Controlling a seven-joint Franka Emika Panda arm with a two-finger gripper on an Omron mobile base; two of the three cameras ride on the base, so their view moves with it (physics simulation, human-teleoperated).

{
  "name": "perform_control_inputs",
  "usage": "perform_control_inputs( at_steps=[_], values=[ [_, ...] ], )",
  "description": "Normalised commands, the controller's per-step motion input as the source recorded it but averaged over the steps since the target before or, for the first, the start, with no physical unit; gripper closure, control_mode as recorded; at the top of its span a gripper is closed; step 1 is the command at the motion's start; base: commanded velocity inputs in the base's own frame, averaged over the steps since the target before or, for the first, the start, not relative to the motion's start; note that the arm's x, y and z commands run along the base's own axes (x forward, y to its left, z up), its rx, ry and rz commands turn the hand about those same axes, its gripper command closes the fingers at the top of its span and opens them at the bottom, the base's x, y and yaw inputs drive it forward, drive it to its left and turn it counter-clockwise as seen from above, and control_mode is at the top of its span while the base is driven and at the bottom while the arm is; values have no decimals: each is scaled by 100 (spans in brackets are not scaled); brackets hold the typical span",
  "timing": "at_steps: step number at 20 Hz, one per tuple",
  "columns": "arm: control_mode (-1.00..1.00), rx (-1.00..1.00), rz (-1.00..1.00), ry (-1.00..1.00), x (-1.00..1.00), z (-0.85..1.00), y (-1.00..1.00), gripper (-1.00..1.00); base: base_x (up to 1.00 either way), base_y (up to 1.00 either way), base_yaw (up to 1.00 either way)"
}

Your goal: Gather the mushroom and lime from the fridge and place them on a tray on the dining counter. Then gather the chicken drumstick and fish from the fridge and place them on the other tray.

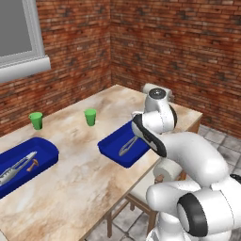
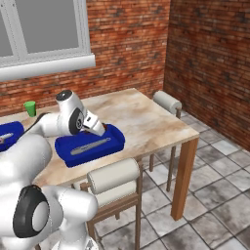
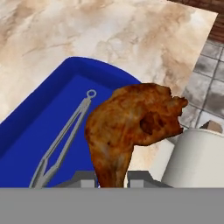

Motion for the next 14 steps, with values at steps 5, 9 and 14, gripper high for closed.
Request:
perform_control_inputs(
  at_steps=[5, 9, 14],
  values=[
    [-100, 0, -9, 4, 12, -29, -3, 100, 0, 0, 0],
    [-100, 0, -8, 2, 3, -40, -5, 100, 0, 0, 0],
    [-100, 2, -7, 1, 0, -38, -17, 100, 0, 0, 0]
  ],
)
